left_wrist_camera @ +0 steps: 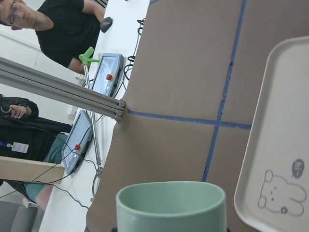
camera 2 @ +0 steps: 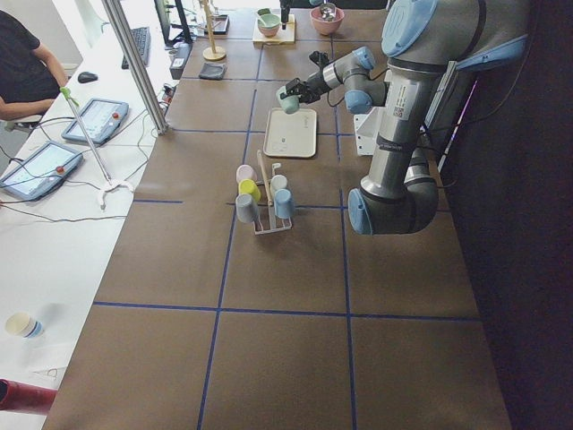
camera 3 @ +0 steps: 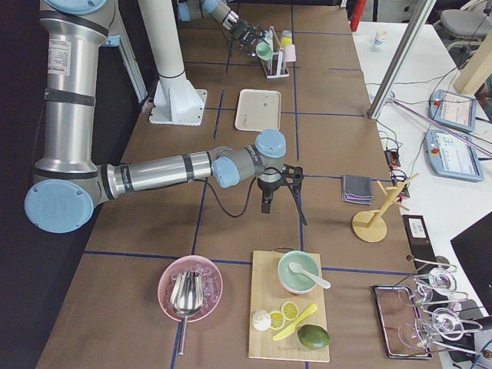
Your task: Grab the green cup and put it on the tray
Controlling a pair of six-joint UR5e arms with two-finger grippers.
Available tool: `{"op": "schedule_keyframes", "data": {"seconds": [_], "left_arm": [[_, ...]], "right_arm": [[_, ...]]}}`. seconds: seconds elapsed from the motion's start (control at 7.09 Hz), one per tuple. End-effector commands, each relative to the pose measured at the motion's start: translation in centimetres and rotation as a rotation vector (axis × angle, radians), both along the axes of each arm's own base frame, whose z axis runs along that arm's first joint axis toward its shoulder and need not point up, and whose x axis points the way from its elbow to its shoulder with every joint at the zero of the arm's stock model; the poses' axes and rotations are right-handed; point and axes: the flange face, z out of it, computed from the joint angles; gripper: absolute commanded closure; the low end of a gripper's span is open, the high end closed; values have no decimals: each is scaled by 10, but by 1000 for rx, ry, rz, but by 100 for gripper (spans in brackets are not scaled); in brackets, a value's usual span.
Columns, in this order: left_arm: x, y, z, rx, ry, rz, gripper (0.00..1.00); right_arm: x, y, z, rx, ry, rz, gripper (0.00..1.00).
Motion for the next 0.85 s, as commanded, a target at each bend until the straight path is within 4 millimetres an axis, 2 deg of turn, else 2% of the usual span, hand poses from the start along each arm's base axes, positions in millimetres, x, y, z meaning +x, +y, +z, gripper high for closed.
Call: {"op": "schedule_keyframes", "data": {"seconds": [0.0, 0.14, 0.28, 0.42, 0.56, 0.7], "left_arm": [[30, -6, 15, -21, 246, -22, 61], [46, -10, 32, -59, 379, -37, 60], [75, -11, 57, -95, 496, -45, 58], [83, -15, 62, -115, 597, -52, 45], [87, -17, 53, -114, 620, -52, 45], [92, -18, 53, -116, 615, -49, 45]], "right_arm": [[0, 0, -1, 3, -2, -1, 0], [1, 1, -1, 3, -1, 1, 0], [1, 1, -2, 5, -1, 0, 0], [1, 1, -2, 5, -3, -1, 0], [1, 1, -2, 7, -2, 0, 0], [1, 1, -2, 5, -1, 0, 1]]}}
